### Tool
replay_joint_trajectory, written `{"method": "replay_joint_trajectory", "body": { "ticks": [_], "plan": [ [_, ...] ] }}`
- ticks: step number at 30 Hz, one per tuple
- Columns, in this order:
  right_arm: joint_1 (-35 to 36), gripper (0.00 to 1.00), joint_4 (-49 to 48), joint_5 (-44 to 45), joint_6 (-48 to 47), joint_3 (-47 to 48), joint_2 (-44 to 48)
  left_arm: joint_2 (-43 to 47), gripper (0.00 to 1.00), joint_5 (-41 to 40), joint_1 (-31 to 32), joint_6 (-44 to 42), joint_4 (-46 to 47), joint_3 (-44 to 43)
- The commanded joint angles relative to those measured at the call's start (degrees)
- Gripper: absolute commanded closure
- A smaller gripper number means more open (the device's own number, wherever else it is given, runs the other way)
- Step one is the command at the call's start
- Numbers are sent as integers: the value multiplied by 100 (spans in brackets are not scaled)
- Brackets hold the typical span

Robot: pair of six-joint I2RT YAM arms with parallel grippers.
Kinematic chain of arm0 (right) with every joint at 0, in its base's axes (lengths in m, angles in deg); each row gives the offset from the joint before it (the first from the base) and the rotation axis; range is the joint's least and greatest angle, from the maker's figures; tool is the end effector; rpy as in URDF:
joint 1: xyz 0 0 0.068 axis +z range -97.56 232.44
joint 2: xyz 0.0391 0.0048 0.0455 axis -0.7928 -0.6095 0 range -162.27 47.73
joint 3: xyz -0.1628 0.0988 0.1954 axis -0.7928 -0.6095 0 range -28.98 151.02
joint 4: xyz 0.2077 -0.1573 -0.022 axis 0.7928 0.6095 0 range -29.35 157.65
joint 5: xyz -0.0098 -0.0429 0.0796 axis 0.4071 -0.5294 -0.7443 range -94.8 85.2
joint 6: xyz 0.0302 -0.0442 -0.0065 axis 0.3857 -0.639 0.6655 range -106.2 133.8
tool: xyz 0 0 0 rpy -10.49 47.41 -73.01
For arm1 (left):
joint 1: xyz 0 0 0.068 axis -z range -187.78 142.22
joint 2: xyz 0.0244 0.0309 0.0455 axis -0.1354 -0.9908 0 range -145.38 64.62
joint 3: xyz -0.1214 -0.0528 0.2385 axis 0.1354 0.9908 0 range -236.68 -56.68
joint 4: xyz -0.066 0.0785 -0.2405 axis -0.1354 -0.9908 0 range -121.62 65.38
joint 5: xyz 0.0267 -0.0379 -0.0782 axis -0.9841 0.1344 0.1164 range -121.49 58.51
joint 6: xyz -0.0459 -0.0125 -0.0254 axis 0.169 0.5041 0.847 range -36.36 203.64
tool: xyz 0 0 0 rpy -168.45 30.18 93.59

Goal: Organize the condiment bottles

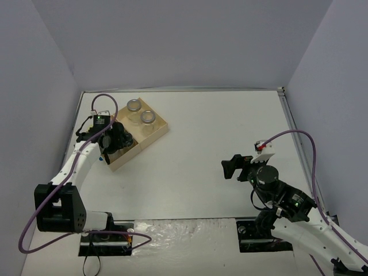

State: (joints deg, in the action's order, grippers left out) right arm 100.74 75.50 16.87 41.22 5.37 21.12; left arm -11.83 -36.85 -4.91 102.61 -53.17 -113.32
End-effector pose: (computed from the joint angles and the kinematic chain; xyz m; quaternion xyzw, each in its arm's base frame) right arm 0.0930 0.0845 0.3109 -0.0110 0.7466 0.2877 0.5997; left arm 0.2814 -0.0107 0.2617 -0.1472 0.9222 -0.0243 0.3569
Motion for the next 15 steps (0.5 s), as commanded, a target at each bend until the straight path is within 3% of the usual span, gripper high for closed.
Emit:
{"method": "replay_joint_trajectory", "body": {
  "ticks": [1,6,13,15],
  "plan": [
    [-30,2,-237,188,9,10,-48,52,67,-76,-25,159,491,-128],
    [-22,2,-237,188,9,1,8,-8,47,-196,-33,238,362,-120],
    [-22,2,-244,188,0,-7,25,52,38,-293,-33,265,190,-94],
    [-22,2,-246,172,0,-7,16,27,31,-248,-33,290,176,-68]
  ]
}}
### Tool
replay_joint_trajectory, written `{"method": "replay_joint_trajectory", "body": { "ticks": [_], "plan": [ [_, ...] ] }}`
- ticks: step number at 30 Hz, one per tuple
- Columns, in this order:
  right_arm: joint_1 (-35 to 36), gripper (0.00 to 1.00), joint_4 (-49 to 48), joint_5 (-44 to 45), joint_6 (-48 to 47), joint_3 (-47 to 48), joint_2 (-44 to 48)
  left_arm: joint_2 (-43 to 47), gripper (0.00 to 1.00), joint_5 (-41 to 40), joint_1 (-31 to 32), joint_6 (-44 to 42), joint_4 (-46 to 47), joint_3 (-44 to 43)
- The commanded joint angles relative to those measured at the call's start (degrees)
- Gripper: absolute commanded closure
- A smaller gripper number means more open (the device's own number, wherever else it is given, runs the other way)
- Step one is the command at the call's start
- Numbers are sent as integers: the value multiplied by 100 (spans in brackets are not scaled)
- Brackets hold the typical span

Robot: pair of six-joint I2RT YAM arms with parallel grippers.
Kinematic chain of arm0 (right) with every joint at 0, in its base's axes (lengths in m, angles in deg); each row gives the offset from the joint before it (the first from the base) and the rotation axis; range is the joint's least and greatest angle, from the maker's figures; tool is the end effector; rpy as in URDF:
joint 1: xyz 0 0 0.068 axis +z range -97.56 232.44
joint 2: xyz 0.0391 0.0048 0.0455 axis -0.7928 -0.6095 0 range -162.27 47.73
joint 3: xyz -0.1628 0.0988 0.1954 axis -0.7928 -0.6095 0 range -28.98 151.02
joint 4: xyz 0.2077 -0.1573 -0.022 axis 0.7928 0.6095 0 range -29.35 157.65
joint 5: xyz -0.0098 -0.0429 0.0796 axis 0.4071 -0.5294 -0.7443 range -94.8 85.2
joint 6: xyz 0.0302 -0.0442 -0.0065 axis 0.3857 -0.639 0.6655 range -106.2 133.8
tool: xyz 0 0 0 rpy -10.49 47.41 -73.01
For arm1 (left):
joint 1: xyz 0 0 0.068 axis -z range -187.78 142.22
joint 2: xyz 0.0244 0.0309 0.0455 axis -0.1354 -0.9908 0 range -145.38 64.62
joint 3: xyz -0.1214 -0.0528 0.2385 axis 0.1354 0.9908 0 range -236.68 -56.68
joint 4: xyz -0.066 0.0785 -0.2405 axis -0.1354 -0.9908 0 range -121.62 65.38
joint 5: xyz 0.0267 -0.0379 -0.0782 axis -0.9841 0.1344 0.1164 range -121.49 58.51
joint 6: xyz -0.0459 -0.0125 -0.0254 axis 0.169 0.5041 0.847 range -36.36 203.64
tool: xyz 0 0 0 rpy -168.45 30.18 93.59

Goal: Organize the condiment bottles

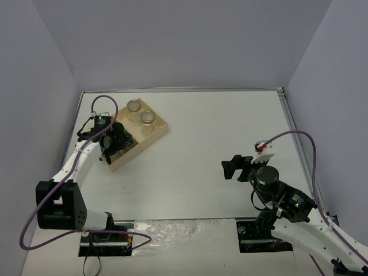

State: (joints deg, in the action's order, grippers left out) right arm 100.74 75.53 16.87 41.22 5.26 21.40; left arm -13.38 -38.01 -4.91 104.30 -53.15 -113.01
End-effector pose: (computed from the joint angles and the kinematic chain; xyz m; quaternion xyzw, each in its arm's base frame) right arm 0.0925 0.0839 0.3107 -0.0107 0.7459 0.2883 0.6003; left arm 0.2847 -0.0102 0.2529 -0.1643 0.9245 -0.0169 0.3436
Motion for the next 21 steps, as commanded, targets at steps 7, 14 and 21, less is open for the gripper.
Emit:
{"method": "replay_joint_trajectory", "body": {
  "ticks": [7,14,21],
  "plan": [
    [-22,2,-239,144,0,22,-30,243,18,-113,-33,193,64,-124],
    [-22,0,-195,143,-102,229,-74,894,8,-72,-31,156,-459,-304],
    [-22,0,236,340,-401,1157,-380,2392,3,45,-41,-227,-1255,-509]
  ]
}}
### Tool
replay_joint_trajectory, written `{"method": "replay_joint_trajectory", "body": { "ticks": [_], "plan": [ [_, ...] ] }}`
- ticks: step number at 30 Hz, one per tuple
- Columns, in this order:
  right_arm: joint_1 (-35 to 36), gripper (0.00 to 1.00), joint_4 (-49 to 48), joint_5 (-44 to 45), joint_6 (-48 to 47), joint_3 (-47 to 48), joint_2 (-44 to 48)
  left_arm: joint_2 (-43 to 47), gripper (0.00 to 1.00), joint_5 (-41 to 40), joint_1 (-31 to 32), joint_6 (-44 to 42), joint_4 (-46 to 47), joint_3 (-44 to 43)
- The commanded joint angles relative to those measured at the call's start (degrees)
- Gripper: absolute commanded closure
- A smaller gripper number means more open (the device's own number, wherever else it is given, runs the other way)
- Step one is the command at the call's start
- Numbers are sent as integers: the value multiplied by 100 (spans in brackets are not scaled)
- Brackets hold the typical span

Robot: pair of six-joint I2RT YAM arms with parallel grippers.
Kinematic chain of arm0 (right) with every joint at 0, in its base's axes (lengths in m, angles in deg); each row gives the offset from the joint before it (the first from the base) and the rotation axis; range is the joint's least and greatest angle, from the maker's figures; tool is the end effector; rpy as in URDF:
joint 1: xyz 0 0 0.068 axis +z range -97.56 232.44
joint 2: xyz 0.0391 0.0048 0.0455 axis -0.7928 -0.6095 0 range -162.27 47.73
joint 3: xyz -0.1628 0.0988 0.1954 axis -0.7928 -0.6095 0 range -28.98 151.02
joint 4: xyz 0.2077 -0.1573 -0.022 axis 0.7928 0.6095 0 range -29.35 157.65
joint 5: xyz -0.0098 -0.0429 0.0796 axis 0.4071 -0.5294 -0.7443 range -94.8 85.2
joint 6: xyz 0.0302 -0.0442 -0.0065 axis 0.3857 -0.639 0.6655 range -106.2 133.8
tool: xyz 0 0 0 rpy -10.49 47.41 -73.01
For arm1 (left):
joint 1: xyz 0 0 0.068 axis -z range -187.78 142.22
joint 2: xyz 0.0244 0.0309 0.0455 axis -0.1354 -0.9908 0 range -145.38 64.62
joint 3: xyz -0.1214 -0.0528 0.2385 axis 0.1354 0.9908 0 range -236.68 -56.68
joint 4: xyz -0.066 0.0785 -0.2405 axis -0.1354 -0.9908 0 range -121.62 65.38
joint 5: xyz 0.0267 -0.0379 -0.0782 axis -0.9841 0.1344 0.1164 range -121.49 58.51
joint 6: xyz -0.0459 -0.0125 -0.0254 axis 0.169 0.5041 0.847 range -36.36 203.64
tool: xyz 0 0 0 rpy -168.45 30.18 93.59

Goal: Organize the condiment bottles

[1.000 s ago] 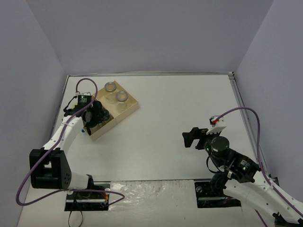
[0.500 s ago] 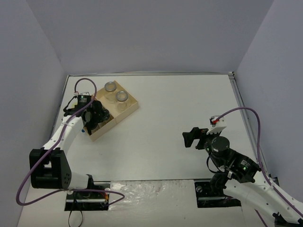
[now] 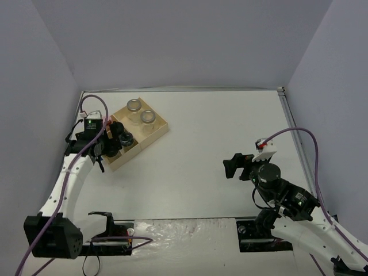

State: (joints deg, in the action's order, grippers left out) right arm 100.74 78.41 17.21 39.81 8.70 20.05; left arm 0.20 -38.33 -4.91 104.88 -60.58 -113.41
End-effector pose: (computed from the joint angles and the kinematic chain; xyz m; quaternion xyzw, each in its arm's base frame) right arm 0.0919 0.0830 0.3233 -0.0197 0.7498 0.2752 0.6013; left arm 0.2358 -0.0075 0.3028 -0.1697 0.9022 -0.0284 0.3956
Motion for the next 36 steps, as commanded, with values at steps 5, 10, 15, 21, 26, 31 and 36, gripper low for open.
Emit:
{"method": "replay_joint_trajectory", "body": {
  "ticks": [5,10,15,21,26,31,36],
  "plan": [
    [-22,0,307,500,-470,1343,-255,2526,3,620,-41,-623,-852,-521],
    [-14,0,523,825,-659,1524,-26,3512,3,899,-11,-625,-1160,-605],
    [-22,0,538,1132,-768,1446,365,3671,3,819,120,-542,-1671,-982],
    [-22,0,533,1274,-893,1229,822,4184,3,219,684,-404,-1952,-1047],
    [-14,0,468,1313,-853,1068,1178,4850,3,-177,921,-313,-1957,-1015],
    [-30,0,466,1270,-868,1053,1110,4909,3,-304,1035,-276,-1997,-1034],
    [-30,0,466,1251,-867,1024,1082,4828,3,-307,1064,-278,-2014,-1041]
  ]
}}
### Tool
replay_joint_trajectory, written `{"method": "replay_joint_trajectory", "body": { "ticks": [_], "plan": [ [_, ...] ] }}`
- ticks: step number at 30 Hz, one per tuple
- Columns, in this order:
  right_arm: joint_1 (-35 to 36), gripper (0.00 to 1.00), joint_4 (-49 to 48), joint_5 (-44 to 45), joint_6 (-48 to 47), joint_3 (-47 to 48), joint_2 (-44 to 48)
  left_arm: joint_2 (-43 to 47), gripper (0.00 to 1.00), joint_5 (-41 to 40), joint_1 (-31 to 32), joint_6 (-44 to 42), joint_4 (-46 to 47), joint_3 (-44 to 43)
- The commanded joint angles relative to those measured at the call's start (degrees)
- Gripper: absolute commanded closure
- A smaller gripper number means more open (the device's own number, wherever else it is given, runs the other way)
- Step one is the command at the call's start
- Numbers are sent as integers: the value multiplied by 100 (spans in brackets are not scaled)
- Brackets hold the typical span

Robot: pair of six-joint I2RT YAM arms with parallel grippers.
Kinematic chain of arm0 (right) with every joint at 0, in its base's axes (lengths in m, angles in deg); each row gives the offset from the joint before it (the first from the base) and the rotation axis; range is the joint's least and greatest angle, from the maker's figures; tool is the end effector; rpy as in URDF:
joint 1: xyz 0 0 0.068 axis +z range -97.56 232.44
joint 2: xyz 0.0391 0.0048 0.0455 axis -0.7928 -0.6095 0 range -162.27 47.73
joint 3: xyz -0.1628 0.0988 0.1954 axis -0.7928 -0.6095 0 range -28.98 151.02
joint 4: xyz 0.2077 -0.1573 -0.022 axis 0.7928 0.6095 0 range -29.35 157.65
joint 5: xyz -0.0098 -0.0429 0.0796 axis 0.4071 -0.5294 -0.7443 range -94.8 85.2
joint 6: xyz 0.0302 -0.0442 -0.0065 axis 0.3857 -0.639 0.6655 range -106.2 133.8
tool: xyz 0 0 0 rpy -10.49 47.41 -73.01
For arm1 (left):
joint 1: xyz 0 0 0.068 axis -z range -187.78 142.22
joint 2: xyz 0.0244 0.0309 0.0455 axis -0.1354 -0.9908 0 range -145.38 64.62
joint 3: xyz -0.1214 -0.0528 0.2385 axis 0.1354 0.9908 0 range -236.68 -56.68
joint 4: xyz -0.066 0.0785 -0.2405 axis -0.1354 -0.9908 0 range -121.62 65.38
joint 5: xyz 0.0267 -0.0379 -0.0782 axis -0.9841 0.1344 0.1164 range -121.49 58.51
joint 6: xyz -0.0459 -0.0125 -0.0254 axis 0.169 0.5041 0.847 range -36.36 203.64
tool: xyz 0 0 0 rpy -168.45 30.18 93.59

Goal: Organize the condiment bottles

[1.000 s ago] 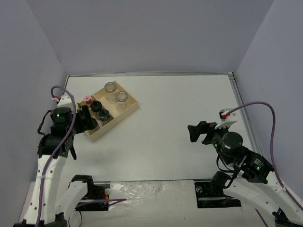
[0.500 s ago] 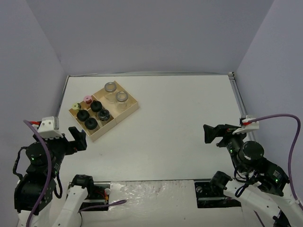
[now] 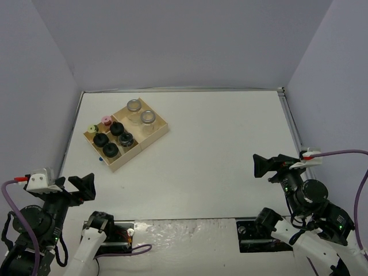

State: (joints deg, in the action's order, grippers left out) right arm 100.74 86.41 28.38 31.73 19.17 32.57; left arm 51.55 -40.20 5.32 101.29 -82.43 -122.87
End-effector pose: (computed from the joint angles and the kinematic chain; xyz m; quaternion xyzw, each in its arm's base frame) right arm 0.0419 0.0177 0.3793 0.0408 0.6676 0.2346 0.7054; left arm -0.0273 0.0119 0.3962 -0.0805 0.7307 -0.1253 0.6662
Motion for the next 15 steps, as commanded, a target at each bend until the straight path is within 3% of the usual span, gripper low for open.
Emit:
{"method": "replay_joint_trajectory", "body": {
  "ticks": [1,15],
  "plan": [
    [-30,0,-335,145,-52,-35,-153,-301,3,-132,53,82,166,-95],
    [-30,0,-335,224,-8,-69,-104,-390,3,-311,123,160,104,-113]
  ]
}}
